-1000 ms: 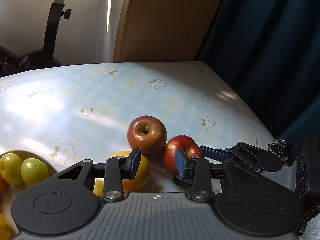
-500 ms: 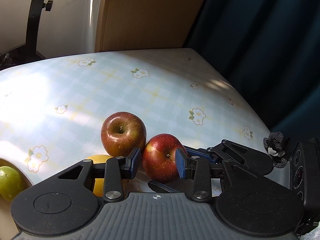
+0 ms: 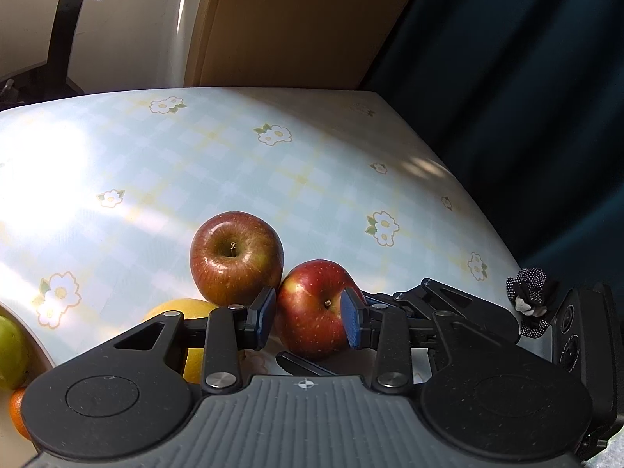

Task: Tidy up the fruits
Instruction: 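Grasp a red apple with the left tool while the right tool grasps a large red apple, then carry both red apples into the cream plate and open both tools, then withdraw both open tools from the plate toward the remaining fruit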

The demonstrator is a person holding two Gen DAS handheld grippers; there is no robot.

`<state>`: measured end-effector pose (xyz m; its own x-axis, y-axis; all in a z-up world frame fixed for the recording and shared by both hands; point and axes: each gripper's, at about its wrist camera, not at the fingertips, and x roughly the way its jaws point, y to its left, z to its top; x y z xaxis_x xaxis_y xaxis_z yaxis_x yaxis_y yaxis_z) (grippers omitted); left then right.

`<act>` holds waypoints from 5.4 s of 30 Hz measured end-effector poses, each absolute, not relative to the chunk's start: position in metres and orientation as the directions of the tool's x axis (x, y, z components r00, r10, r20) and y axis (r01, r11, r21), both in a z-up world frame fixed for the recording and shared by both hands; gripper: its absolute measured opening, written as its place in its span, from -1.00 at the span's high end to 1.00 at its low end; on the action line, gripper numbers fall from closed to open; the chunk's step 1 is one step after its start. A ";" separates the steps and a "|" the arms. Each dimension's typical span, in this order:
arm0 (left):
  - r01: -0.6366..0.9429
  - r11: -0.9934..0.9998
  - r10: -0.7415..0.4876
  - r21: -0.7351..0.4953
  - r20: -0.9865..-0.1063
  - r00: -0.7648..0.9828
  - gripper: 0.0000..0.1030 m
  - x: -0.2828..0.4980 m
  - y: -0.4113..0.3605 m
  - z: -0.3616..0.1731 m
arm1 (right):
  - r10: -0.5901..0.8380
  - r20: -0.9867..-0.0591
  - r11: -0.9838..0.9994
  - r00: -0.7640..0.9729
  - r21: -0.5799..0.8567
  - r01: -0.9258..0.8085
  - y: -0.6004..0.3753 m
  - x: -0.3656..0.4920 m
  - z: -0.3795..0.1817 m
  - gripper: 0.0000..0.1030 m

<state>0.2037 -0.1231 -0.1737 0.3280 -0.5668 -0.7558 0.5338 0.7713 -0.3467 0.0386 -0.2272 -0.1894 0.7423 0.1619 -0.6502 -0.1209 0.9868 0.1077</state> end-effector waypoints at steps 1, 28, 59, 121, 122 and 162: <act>0.529 0.772 -0.568 -0.353 -0.757 0.324 0.25 0.204 -0.122 -0.174 | 0.166 -0.650 0.986 0.742 0.114 -0.121 -0.229 0.038 -0.190 -0.11; 0.555 0.750 -0.611 -0.358 -0.698 0.375 0.30 0.182 -0.080 -0.128 | 0.240 -0.616 0.970 0.750 0.116 -0.215 -0.190 0.051 -0.131 -0.11; 0.283 0.888 -0.458 -0.363 -0.762 0.459 0.30 0.180 0.120 -0.155 | 0.463 -0.734 0.825 0.497 0.152 -0.545 0.008 0.147 -0.162 -0.11; 0.249 0.948 -0.304 -0.198 -0.791 0.531 0.30 0.172 0.114 -0.153 | 0.417 -0.648 0.877 0.637 0.102 -0.470 -0.049 0.108 -0.140 0.08; 0.246 0.949 -0.301 -0.195 -0.791 0.533 0.30 0.172 0.114 -0.153 | 0.409 -0.642 0.884 0.648 0.101 -0.457 -0.054 0.106 -0.139 0.08; 0.293 0.939 -0.333 -0.178 -0.680 0.654 0.30 0.121 0.007 -0.150 | 0.267 -0.602 0.963 0.753 0.145 -0.226 -0.151 0.026 -0.173 0.08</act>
<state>0.1205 0.0067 -0.1504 0.6535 -0.3327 -0.6799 0.2933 0.9394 -0.1777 0.0264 -0.1515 -0.1734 0.7526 0.2675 -0.6017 -0.2261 0.9632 0.1453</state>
